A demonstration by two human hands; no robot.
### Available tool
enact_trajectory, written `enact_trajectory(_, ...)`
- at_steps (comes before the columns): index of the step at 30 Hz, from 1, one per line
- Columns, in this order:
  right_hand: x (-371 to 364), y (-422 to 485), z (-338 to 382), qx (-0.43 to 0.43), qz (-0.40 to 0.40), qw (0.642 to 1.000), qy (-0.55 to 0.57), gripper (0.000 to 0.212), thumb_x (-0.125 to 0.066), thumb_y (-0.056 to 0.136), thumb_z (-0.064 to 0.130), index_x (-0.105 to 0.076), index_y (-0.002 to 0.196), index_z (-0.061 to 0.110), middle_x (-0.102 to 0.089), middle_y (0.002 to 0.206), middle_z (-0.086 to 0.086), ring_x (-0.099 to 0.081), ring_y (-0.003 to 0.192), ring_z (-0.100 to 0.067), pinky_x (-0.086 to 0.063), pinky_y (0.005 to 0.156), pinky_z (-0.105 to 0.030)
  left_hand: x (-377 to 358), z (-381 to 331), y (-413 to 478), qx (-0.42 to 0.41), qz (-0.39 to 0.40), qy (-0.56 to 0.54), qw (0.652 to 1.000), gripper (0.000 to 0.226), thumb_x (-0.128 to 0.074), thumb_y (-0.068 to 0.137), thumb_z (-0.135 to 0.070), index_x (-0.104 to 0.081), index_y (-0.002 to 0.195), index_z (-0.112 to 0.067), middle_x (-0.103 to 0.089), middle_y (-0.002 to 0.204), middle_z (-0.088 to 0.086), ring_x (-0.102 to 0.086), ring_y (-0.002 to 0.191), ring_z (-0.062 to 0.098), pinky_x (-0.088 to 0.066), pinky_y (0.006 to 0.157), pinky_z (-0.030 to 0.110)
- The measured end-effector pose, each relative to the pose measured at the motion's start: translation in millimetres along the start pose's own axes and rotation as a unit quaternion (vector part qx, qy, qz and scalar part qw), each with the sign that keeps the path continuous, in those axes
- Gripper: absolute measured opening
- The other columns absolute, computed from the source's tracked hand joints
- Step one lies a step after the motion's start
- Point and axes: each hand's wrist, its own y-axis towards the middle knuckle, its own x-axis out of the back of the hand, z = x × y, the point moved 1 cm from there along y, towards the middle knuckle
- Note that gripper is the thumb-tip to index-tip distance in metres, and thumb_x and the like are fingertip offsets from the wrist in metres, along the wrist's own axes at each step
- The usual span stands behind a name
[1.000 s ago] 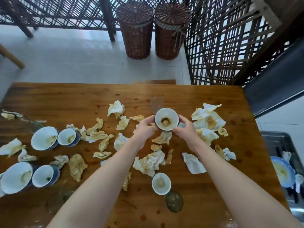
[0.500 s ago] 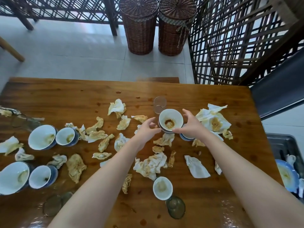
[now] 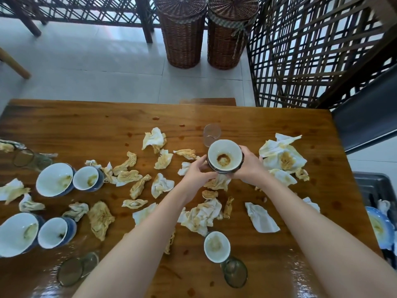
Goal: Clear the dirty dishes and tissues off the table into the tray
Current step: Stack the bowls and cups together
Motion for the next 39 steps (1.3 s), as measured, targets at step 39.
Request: enact_trajectory(39,114.8,-334.5,-217.1,-0.064,-0.226,0.897,0.374,0.085,-0.091,0.058,0.022,-0.048,0.132,0.024,-0.061,0.123,0.005,-0.056,0.116,-0.013,-0.047,0.1,-0.037,-305.0,13.0,-169.0,-0.165,0.234,0.165,0.944,0.074,-0.076,0.082,-0.024,-0.038,0.145,-0.027,-0.051,0.135,-0.006,-0.048,0.128,0.015,-0.045,0.105,0.044)
